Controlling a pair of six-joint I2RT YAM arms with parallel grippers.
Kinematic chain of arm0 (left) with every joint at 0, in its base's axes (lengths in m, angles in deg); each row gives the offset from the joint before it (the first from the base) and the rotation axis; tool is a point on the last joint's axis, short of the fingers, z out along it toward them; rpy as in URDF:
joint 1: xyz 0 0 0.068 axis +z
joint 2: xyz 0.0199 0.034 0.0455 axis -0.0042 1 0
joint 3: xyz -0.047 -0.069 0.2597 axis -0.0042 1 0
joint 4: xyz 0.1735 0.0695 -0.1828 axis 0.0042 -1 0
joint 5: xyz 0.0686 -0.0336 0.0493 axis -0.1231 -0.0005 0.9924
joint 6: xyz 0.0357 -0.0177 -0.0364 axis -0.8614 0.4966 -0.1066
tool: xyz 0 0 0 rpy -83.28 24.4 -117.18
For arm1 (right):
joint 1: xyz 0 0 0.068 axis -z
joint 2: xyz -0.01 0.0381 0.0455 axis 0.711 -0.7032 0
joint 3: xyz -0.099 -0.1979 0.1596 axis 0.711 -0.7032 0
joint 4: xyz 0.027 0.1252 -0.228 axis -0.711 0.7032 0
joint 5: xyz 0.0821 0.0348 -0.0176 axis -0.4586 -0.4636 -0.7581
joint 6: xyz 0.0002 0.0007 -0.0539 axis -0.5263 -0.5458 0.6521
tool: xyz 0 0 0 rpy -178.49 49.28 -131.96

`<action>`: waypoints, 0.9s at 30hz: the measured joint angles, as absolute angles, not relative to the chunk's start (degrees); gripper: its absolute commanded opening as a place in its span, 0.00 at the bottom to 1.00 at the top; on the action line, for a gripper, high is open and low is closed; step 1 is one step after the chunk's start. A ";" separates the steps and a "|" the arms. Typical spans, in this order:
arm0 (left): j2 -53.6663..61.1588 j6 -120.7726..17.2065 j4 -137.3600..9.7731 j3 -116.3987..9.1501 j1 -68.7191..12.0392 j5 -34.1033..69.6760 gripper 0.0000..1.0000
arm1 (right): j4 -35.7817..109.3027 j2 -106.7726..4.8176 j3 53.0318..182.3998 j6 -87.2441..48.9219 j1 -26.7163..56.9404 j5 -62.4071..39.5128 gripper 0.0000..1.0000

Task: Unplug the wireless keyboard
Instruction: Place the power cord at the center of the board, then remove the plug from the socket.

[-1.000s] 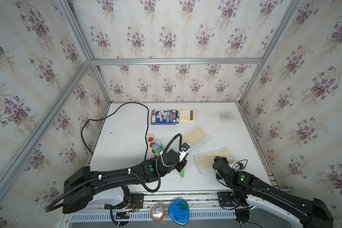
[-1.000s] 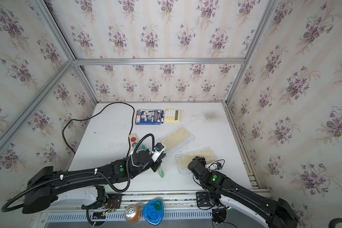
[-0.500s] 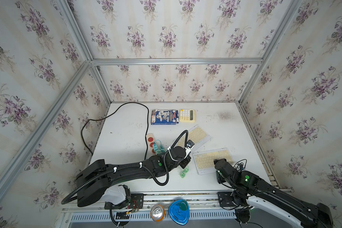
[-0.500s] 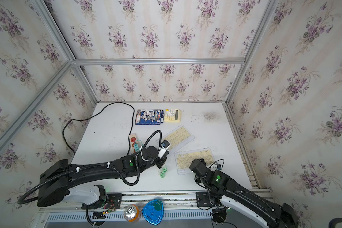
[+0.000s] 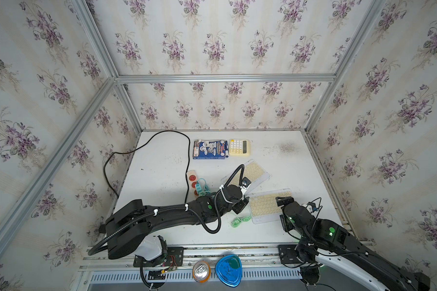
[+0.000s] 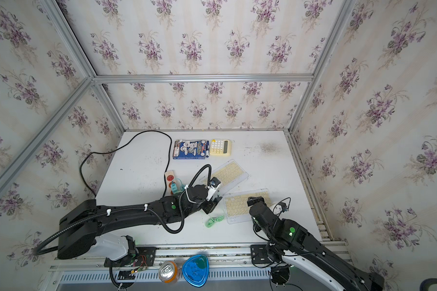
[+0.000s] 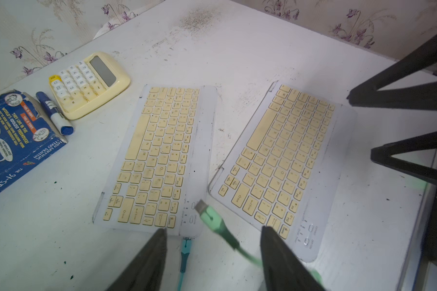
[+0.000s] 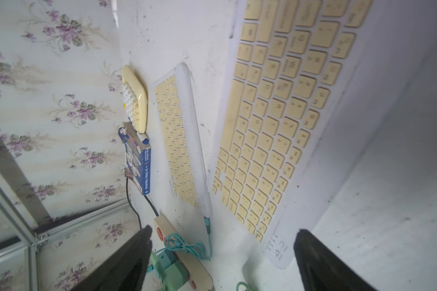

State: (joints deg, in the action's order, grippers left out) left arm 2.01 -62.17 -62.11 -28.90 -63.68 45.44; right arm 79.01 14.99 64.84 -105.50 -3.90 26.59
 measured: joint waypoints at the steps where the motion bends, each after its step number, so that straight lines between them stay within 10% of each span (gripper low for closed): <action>1: 0.00 -62.02 -63.00 -29.16 -63.64 45.57 0.91 | 75.53 15.80 64.36 -99.75 -3.90 26.75 0.93; 14: -28.53 -55.64 -78.19 -30.87 -51.22 45.54 0.99 | 44.94 -4.40 78.22 -48.47 -8.36 11.01 0.78; 27: -40.74 -40.56 -76.12 -11.17 -21.23 41.59 0.99 | 32.72 -28.44 85.34 -27.73 -33.01 26.03 0.69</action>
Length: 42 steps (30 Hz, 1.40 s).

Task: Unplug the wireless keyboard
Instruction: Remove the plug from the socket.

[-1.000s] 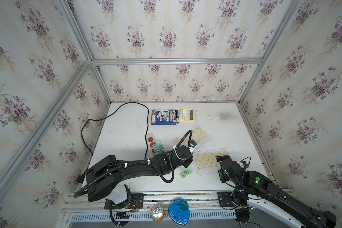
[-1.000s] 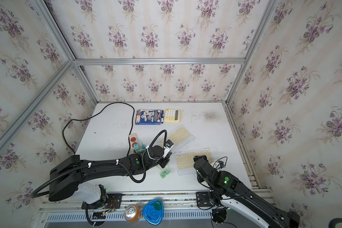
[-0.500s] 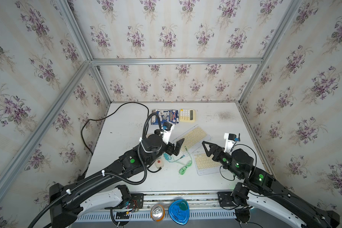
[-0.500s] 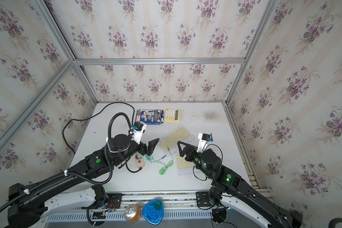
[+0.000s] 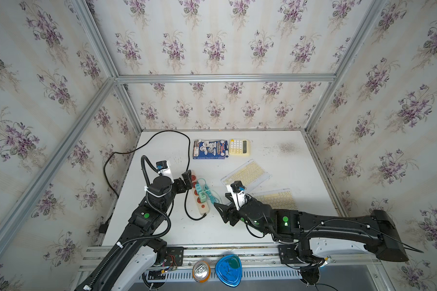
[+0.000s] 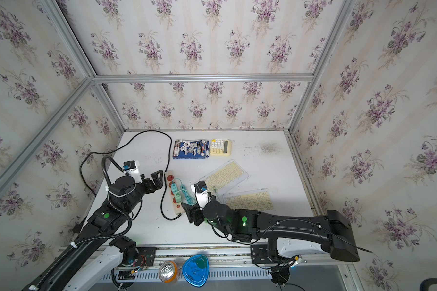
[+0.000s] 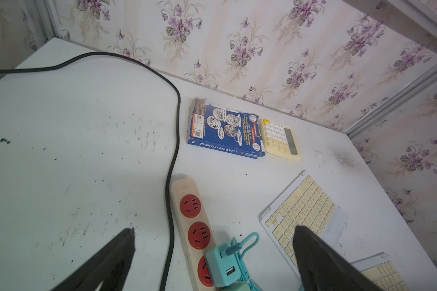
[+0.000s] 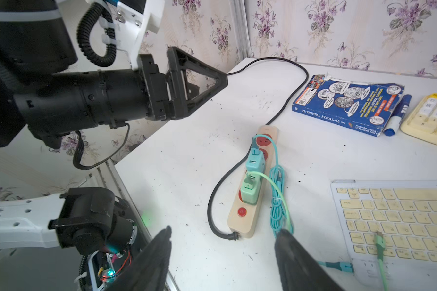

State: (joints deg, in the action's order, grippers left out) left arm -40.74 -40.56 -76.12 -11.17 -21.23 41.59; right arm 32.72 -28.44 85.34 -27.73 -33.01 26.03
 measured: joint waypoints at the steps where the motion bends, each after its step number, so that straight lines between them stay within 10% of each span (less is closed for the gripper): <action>1: -40.57 -39.84 -74.15 -9.86 -20.34 41.04 0.99 | 31.91 -29.31 85.39 -27.34 -33.80 26.86 0.69; 11: -31.74 -35.97 -64.03 -5.62 -12.56 27.27 0.94 | 25.55 -39.67 86.20 -26.40 -39.76 35.03 0.62; 25: -27.83 -34.39 -58.52 -5.47 -10.70 17.94 0.50 | 23.06 -51.80 89.98 -31.73 -33.12 33.35 0.55; 42: -12.27 -31.46 -54.78 -8.55 -8.40 6.33 0.42 | 26.18 -64.41 98.13 -36.12 -28.25 26.68 0.50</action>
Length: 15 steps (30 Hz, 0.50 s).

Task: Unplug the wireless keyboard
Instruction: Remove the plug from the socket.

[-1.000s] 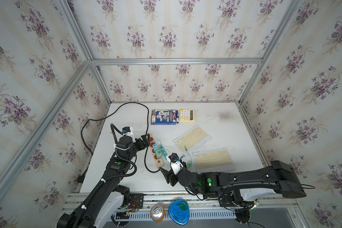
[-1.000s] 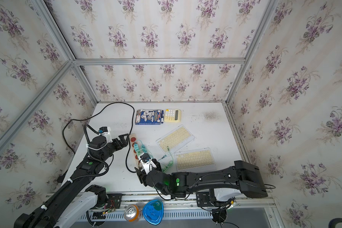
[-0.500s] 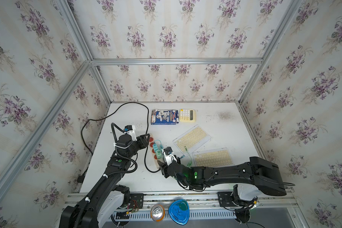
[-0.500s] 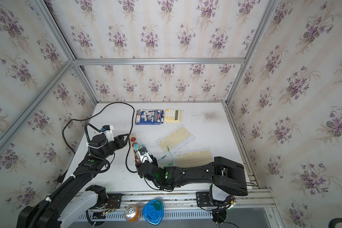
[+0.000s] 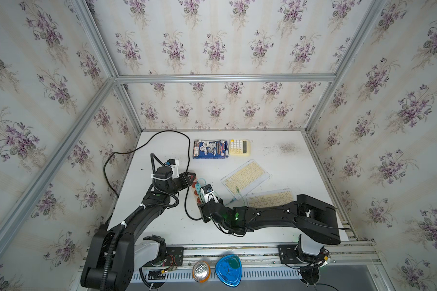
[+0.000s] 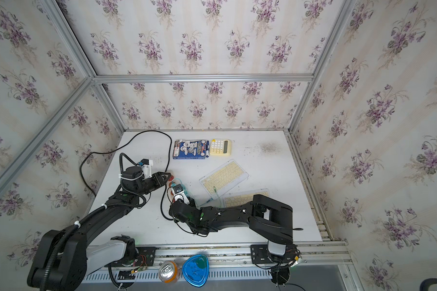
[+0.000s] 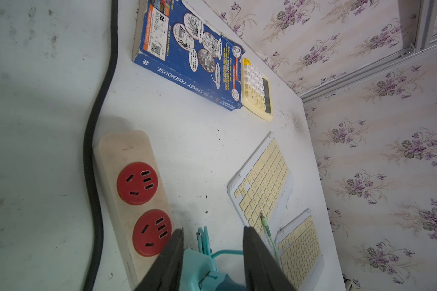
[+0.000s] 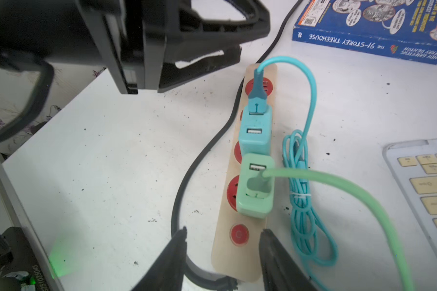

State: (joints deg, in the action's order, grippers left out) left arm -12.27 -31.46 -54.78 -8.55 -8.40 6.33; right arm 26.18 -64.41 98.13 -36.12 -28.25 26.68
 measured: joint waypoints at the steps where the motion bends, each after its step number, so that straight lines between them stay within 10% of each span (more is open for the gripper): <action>1: -11.87 -31.46 -54.54 -8.68 -8.40 5.98 0.41 | 26.16 -64.76 98.22 -36.50 -27.90 26.57 0.50; 15: -4.42 -29.96 -52.73 -9.47 -7.73 2.73 0.30 | 25.90 -71.15 101.61 -37.33 -25.67 26.20 0.44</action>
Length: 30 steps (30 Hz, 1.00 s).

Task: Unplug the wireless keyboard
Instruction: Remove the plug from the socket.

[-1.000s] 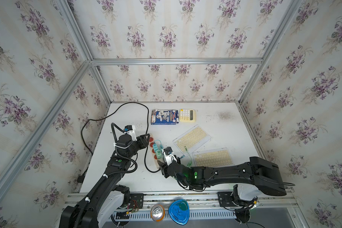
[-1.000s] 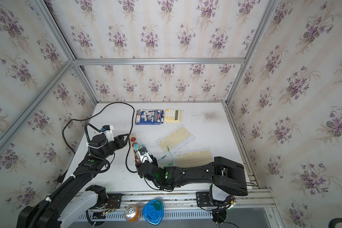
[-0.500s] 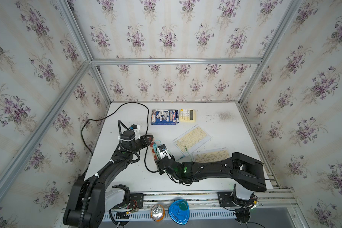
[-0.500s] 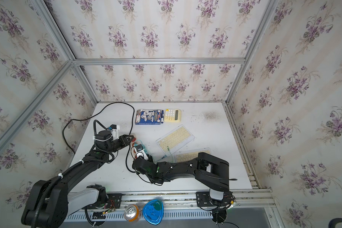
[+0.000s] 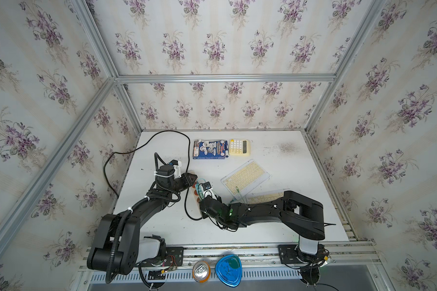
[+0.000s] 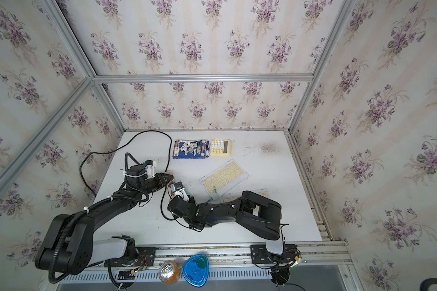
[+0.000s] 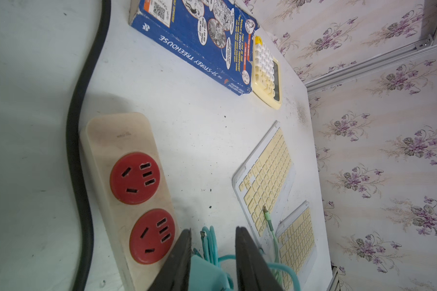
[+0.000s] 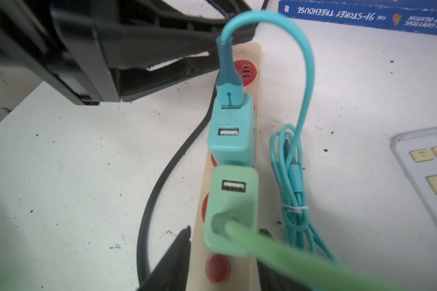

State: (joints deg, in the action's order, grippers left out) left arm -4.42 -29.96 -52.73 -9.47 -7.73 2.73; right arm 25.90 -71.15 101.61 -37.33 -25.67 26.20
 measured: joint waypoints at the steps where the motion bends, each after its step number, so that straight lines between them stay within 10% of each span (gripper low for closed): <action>1: -3.81 -29.89 -52.60 -9.49 -7.66 2.68 0.28 | 26.03 -71.56 102.17 -37.30 -25.62 26.40 0.42; 30: 14.20 -22.50 -37.21 -10.06 -5.34 -5.88 0.19 | 23.23 -74.40 102.98 -36.69 -25.60 29.63 0.20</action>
